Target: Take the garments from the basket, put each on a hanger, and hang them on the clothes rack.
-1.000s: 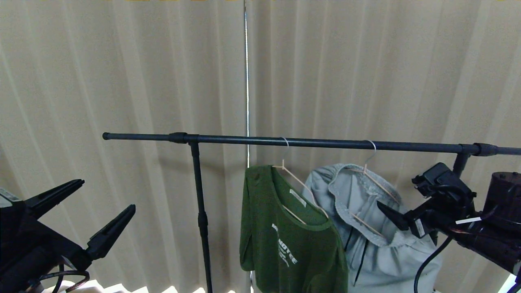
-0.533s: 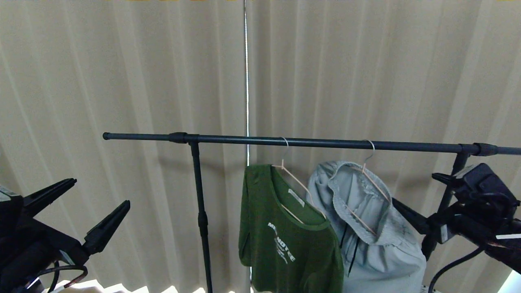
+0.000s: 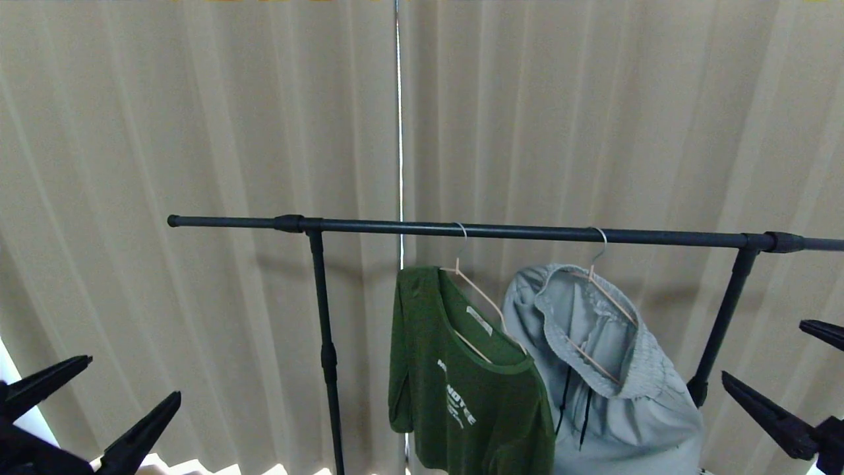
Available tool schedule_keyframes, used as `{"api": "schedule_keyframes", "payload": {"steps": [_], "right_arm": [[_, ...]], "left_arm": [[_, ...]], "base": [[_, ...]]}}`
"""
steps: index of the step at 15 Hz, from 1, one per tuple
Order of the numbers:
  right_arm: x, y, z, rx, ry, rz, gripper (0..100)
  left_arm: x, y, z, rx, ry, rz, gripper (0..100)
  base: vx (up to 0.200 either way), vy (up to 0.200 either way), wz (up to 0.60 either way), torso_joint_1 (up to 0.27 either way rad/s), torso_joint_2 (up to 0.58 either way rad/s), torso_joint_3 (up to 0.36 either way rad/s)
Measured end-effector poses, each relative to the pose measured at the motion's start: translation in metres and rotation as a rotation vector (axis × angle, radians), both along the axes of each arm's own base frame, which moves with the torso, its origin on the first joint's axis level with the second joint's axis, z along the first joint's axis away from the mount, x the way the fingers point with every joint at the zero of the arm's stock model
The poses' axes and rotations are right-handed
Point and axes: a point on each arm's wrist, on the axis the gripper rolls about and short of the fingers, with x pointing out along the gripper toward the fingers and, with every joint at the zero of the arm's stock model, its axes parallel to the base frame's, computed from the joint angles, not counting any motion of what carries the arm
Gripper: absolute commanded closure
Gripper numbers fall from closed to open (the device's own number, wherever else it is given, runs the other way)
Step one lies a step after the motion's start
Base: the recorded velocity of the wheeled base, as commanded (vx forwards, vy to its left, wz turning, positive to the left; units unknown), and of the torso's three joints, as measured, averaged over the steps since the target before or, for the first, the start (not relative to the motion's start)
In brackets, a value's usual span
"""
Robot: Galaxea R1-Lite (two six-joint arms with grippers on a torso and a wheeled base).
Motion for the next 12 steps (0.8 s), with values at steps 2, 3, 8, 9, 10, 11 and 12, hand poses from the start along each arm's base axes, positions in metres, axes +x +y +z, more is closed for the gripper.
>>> {"api": "schedule_keyframes", "payload": {"steps": [2,3,8,9,10,11,12], "right_arm": [[-0.017,-0.006,0.001,0.005,-0.003,-0.047,0],[-0.023,-0.007,0.002,0.01,-0.015,-0.065,0],[-0.066,-0.015,-0.019,0.053,0.082,-0.236,0],[-0.074,-0.015,-0.023,0.057,0.095,-0.258,0],[-0.083,-0.014,-0.029,0.059,0.111,-0.275,0],[-0.089,-0.013,-0.033,0.062,0.11,-0.283,0],[-0.096,-0.012,-0.037,0.066,0.106,-0.285,0]], "left_arm": [[-0.021,0.002,-0.007,0.002,0.063,0.007,0],[-0.03,0.002,-0.01,0.002,0.076,0.009,0],[-0.078,0.005,-0.038,-0.033,0.041,0.016,0],[-0.084,0.005,-0.041,-0.088,0.018,0.025,0],[-0.088,0.005,-0.044,-0.149,-0.007,0.033,0],[-0.092,0.006,-0.045,-0.207,-0.032,0.037,0],[-0.095,0.006,-0.045,-0.233,-0.063,0.034,0]], "base": [[0.0,0.0,0.0,0.0,0.0,0.0],[0.0,0.0,0.0,0.0,0.0,0.0],[0.0,0.0,0.0,0.0,0.0,0.0],[0.0,0.0,0.0,0.0,0.0,0.0],[0.0,0.0,0.0,0.0,0.0,0.0],[0.0,0.0,0.0,0.0,0.0,0.0],[0.0,0.0,0.0,0.0,0.0,0.0]]}}
